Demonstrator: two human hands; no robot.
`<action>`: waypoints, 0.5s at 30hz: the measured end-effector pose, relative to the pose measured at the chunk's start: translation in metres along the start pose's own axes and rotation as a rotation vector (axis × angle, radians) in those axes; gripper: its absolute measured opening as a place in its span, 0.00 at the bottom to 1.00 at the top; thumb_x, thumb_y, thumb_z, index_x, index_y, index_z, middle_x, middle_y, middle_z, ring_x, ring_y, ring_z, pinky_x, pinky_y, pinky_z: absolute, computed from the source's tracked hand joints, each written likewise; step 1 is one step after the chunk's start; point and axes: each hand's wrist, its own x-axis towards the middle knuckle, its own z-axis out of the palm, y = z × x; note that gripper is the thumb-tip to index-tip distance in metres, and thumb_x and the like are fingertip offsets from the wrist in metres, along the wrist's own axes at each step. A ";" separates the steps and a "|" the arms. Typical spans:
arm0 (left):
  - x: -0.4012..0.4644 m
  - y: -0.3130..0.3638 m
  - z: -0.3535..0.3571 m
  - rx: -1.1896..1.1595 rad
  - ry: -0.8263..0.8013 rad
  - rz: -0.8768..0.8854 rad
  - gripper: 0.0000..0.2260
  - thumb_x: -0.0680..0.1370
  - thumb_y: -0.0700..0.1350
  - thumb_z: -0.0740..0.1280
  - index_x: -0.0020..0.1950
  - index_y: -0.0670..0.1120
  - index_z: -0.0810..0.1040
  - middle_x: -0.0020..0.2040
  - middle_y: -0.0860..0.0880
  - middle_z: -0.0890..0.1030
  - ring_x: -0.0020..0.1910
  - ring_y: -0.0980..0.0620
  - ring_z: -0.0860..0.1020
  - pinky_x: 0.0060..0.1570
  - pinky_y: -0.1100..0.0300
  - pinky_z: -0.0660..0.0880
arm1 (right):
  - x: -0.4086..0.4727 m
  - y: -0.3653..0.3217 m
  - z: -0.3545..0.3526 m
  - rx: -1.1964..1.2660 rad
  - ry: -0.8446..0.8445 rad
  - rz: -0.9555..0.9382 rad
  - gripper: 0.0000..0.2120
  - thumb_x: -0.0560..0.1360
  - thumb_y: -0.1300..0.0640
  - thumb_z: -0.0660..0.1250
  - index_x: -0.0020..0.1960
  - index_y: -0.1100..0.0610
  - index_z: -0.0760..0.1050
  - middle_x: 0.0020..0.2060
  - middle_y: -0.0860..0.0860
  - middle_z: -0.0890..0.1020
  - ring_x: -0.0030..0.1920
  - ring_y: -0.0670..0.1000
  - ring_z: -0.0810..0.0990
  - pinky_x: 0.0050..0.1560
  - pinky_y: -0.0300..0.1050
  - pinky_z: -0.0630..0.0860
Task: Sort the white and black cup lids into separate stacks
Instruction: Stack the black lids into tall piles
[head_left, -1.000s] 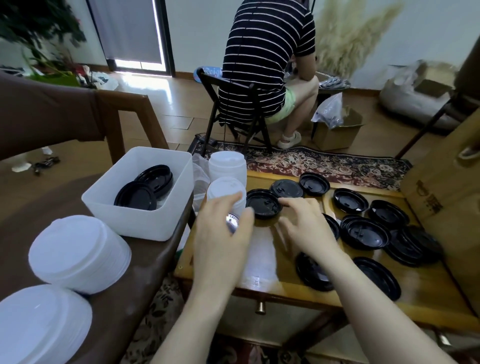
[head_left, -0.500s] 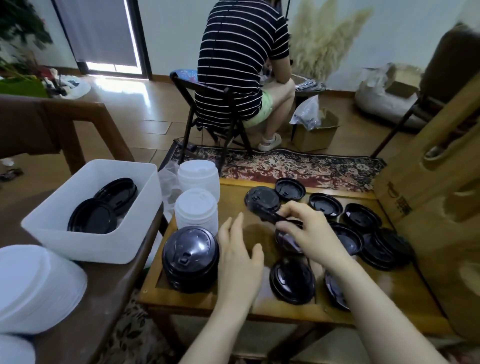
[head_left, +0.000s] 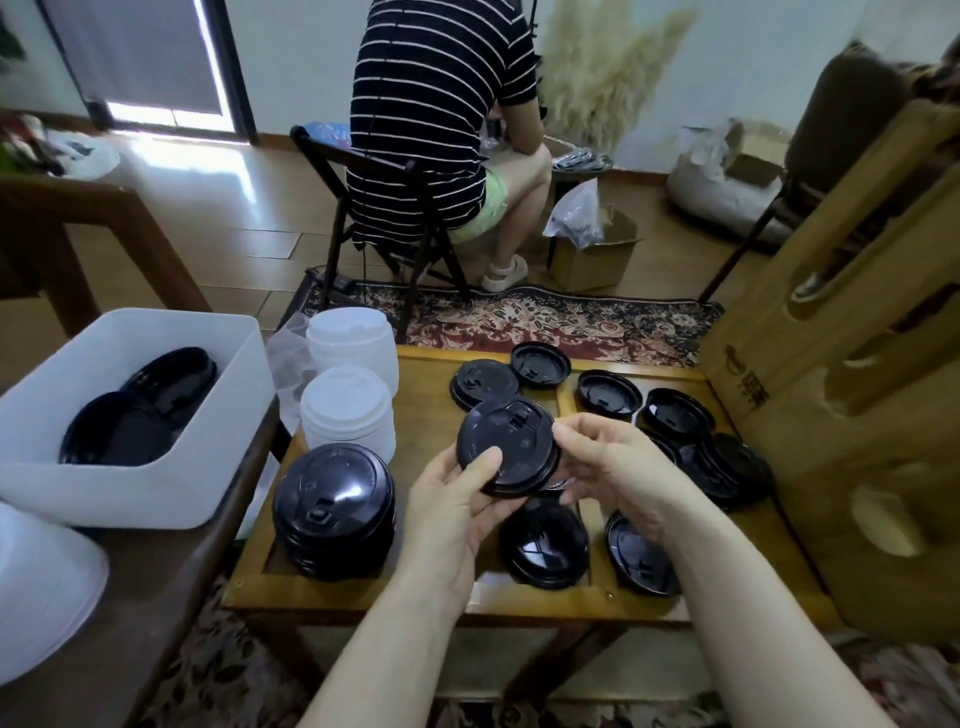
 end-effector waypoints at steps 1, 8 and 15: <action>0.000 0.000 0.001 -0.012 0.017 -0.009 0.17 0.77 0.36 0.69 0.65 0.38 0.76 0.55 0.39 0.85 0.51 0.42 0.85 0.47 0.53 0.84 | 0.002 -0.002 -0.001 -0.088 0.057 -0.029 0.05 0.79 0.59 0.65 0.51 0.60 0.77 0.38 0.54 0.83 0.37 0.49 0.81 0.33 0.42 0.77; 0.002 -0.006 0.007 0.002 0.177 -0.026 0.10 0.80 0.38 0.66 0.61 0.40 0.76 0.55 0.40 0.83 0.49 0.46 0.82 0.37 0.57 0.78 | 0.061 -0.016 -0.017 -0.896 0.337 -0.460 0.13 0.75 0.56 0.69 0.59 0.49 0.75 0.51 0.46 0.81 0.59 0.49 0.72 0.59 0.52 0.73; 0.006 -0.006 0.005 -0.083 0.178 -0.066 0.11 0.80 0.35 0.65 0.61 0.42 0.77 0.55 0.39 0.83 0.52 0.43 0.83 0.52 0.47 0.80 | 0.126 -0.019 0.012 -1.264 -0.092 -0.299 0.40 0.73 0.46 0.72 0.78 0.45 0.54 0.77 0.54 0.58 0.78 0.53 0.47 0.74 0.54 0.47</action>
